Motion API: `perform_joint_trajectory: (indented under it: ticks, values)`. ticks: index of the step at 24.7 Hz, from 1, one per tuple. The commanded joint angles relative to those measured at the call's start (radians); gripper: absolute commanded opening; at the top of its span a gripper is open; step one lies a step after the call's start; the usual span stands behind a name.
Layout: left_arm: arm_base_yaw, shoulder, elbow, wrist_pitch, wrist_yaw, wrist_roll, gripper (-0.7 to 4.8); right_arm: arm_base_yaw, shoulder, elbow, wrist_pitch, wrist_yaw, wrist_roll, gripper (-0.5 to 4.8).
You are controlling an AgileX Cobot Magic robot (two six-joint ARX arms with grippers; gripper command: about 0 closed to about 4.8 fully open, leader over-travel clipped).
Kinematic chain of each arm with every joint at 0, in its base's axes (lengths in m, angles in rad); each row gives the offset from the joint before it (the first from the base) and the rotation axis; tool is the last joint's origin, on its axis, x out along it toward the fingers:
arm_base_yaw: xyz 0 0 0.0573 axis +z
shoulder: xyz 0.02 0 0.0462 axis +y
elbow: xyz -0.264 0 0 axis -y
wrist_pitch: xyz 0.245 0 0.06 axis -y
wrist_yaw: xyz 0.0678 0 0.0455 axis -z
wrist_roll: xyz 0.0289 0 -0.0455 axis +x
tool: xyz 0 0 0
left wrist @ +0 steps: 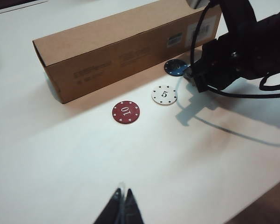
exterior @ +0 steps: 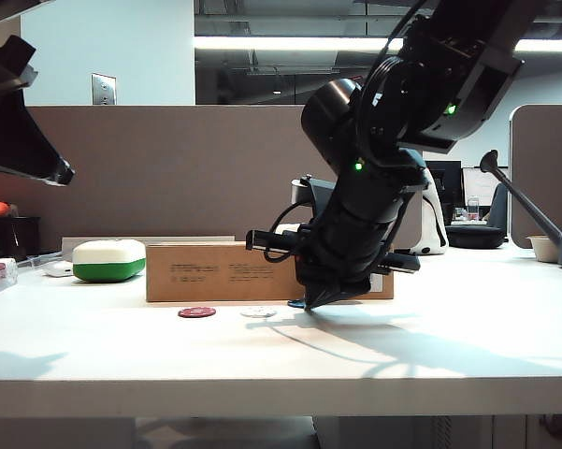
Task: Push the chip with the highest value in the row forward next to the rectangular box.
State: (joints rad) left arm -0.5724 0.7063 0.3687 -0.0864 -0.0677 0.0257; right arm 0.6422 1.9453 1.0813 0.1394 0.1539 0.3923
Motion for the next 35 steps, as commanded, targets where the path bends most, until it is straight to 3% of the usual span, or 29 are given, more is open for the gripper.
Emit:
perform_joint_trajectory:
  ticks: [1,17,24,30,35]
  values:
    - [-0.001,-0.001,0.000,0.014,0.001,0.001,-0.05,0.001,0.024,-0.003,-0.023,-0.021,0.005,-0.06]
    - [-0.001,-0.001,0.000,0.014,0.001,0.001,-0.05,0.003,-0.095,-0.004,-0.074,-0.043,0.004,-0.06]
    - [-0.002,-0.001,0.000,0.014,0.001,0.001,-0.05,0.009,-0.263,-0.008,-0.228,-0.013,0.000,-0.05]
    - [-0.002,-0.001,0.000,0.014,0.001,0.001,-0.05,0.066,-0.419,-0.061,-0.317,0.077,-0.034,-0.05]
    - [-0.002,-0.001,0.000,0.013,0.001,0.001,-0.05,0.206,-0.769,-0.283,-0.327,0.142,-0.032,-0.06]
